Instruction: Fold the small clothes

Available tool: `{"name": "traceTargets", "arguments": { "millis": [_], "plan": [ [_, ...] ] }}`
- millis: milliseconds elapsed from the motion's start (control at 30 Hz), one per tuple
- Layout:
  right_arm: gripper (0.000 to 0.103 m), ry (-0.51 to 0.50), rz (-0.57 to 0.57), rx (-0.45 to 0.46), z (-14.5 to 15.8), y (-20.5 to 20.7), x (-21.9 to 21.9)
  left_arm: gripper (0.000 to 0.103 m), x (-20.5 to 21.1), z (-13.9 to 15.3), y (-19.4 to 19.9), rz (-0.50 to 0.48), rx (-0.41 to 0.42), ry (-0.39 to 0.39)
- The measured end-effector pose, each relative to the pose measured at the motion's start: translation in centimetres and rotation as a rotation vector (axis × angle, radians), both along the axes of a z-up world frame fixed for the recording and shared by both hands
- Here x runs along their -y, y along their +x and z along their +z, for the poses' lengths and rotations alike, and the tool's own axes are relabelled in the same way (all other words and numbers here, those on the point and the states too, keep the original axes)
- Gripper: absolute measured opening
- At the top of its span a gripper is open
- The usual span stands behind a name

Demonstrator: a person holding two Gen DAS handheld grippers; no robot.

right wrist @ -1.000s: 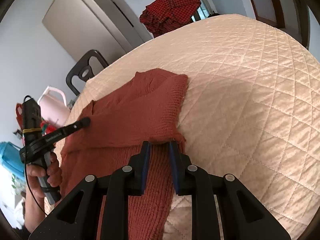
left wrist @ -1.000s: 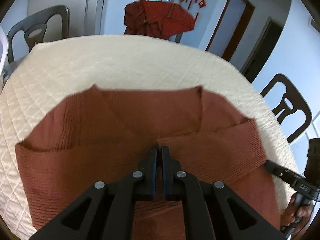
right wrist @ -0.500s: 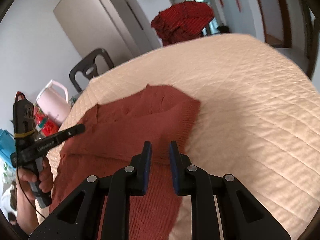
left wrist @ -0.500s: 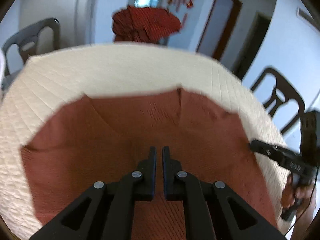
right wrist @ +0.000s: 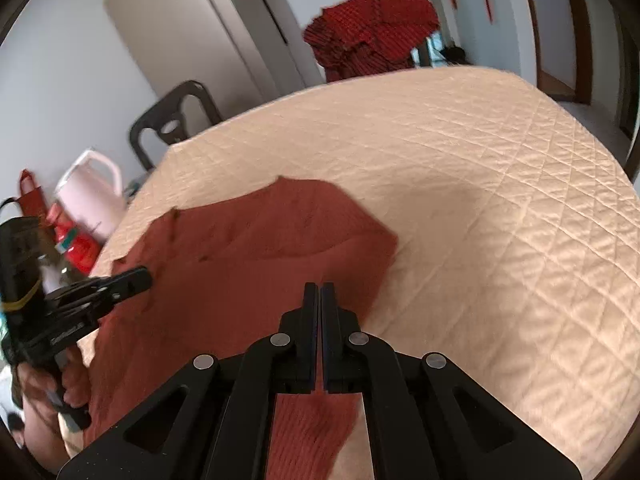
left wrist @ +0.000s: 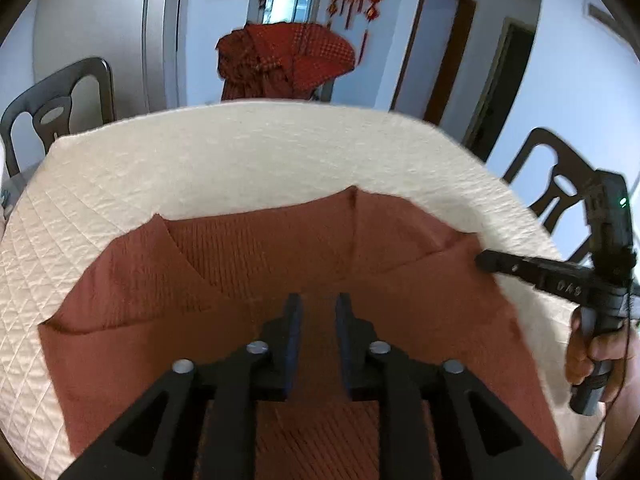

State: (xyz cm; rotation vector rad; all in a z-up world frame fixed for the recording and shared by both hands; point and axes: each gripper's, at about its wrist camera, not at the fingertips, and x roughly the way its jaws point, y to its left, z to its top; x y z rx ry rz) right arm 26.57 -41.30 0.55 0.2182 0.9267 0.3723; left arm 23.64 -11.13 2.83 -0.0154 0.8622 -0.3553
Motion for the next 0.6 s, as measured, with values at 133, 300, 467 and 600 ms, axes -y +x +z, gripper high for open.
{"name": "traceTargets", "arguments": {
  "millis": [133, 300, 467, 600],
  "plan": [
    [0.000, 0.053, -0.044, -0.044, -1.2, 1.3, 1.8, 0.022, -0.8, -1.6, 0.8, 0.011, -0.024, -0.022],
    [0.000, 0.034, 0.008, 0.011, 0.9, -1.4, 1.0, 0.022, -2.0, -0.2, -1.2, 0.002, -0.019, -0.044],
    [0.001, -0.031, 0.095, 0.004, 0.2, -4.3, -0.6, 0.022, -3.7, -1.0, -3.6, 0.003, -0.055, -0.010],
    [0.001, -0.036, 0.089, -0.007, -0.1, -4.5, -0.6, 0.022, -4.7, -0.6, -4.3, 0.035, -0.048, -0.021]
  ]
}}
